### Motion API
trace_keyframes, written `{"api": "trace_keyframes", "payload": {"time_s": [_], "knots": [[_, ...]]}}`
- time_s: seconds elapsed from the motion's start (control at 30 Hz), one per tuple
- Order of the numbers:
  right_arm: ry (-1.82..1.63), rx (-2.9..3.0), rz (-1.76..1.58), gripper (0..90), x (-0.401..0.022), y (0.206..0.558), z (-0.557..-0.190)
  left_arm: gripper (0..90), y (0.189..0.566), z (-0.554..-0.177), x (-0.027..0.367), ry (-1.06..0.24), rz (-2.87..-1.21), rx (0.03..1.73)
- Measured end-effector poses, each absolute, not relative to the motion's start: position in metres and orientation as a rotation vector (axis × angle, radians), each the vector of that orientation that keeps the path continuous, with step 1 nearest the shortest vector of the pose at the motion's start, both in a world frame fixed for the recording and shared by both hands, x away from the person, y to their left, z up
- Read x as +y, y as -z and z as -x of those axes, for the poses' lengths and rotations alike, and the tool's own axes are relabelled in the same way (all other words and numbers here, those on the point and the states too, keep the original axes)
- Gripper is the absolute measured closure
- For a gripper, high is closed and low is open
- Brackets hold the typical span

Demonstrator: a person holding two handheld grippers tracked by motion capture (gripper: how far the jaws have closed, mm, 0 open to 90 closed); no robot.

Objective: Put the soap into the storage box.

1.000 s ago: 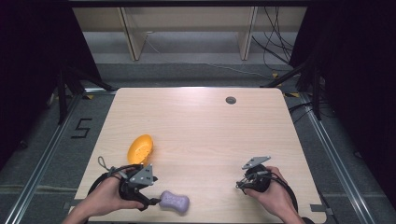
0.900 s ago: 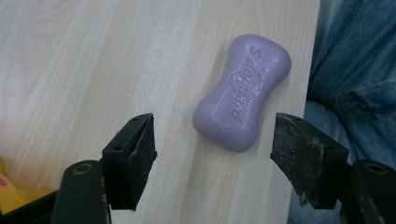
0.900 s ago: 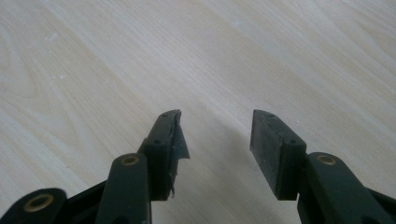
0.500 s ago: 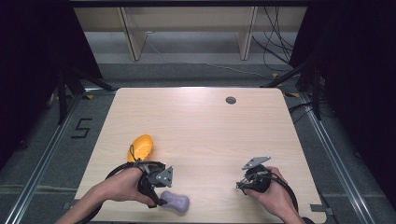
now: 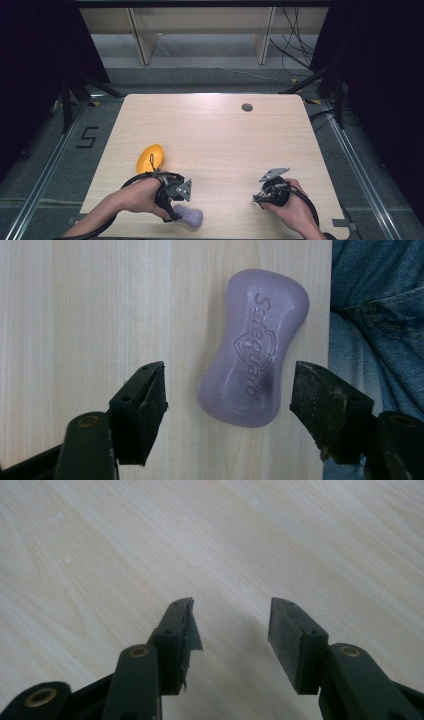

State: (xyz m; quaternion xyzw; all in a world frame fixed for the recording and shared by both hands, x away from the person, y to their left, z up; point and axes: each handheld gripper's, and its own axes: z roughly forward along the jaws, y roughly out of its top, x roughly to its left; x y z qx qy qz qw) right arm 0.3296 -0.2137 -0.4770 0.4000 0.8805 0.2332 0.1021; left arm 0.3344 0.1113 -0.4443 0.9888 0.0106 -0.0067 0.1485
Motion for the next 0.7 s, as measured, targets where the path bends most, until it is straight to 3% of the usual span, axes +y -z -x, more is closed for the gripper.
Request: {"api": "trace_keyframes", "payload": {"time_s": [0.7], "knots": [[-0.694, 2.601, -1.184, 52.7, -0.214, 0.477, -0.330, 30.6, 0.449, -0.339, 0.094, 0.075, -2.890, -0.025]]}}
